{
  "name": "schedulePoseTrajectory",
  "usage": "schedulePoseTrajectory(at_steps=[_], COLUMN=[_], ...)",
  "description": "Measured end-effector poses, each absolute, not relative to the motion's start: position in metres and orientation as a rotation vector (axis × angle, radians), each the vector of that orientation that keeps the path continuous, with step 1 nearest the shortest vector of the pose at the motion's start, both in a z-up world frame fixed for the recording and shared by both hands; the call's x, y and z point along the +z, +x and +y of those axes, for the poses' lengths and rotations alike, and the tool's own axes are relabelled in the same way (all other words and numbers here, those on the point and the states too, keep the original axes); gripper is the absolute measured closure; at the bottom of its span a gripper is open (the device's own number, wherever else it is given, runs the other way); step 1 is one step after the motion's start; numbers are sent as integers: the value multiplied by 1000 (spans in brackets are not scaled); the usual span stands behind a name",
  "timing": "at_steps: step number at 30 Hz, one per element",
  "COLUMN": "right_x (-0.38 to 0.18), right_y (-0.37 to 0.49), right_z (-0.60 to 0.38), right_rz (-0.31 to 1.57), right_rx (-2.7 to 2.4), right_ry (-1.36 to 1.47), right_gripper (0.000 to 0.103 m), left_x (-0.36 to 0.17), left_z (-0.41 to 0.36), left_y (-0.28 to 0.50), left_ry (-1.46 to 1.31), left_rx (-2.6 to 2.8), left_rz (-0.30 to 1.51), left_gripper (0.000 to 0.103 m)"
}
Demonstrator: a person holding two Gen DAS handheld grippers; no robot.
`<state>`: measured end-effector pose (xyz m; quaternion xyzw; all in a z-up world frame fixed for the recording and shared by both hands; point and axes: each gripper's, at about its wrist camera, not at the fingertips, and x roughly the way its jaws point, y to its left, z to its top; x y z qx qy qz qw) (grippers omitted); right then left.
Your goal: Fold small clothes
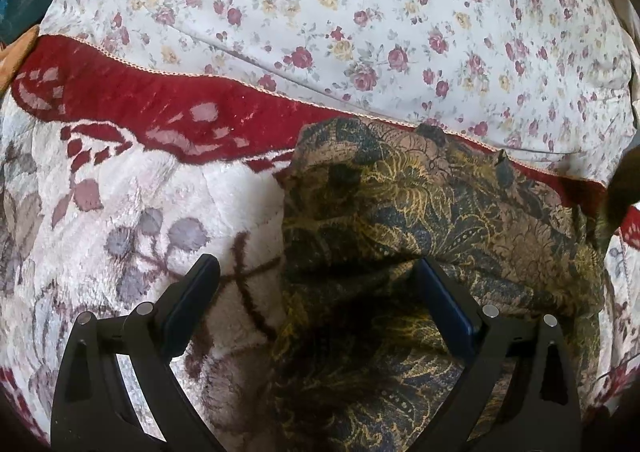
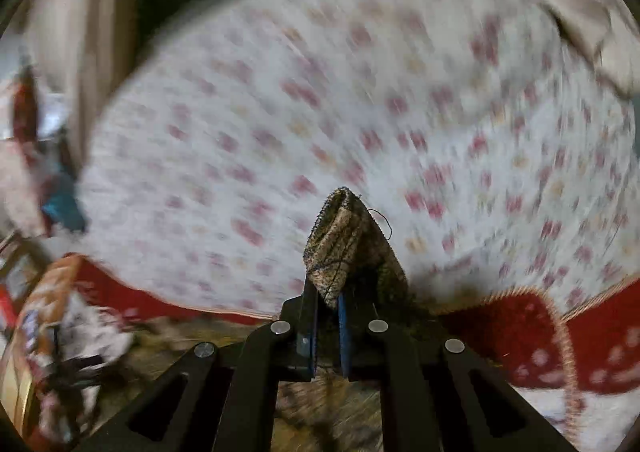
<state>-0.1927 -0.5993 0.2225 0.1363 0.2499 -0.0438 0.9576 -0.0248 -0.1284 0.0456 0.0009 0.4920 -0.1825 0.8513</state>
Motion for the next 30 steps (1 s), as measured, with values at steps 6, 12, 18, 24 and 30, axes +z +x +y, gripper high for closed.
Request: schedulePoseTrajectory(at_steps=[6, 12, 18, 24, 30], right_x=[302, 317, 229, 105, 72], right_y=[-242, -199, -70, 40, 76], right_z=[-543, -465, -367, -281, -305], right_rz=[401, 480, 800, 1082, 1092], right_rx=[160, 480, 652, 736, 455], right_ry=[253, 217, 211, 184, 122], right_gripper=[96, 96, 96, 96, 63], left_x=[55, 72, 87, 80, 72], left_z=[-123, -108, -81, -68, -67], left_y=[-30, -34, -33, -13, -7], left_ry=[-23, -79, -164, -230, -275], left_rx=[-390, -411, -382, -356, -374], left_rz=[990, 950, 890, 916, 962], left_gripper=[5, 5, 5, 5, 5])
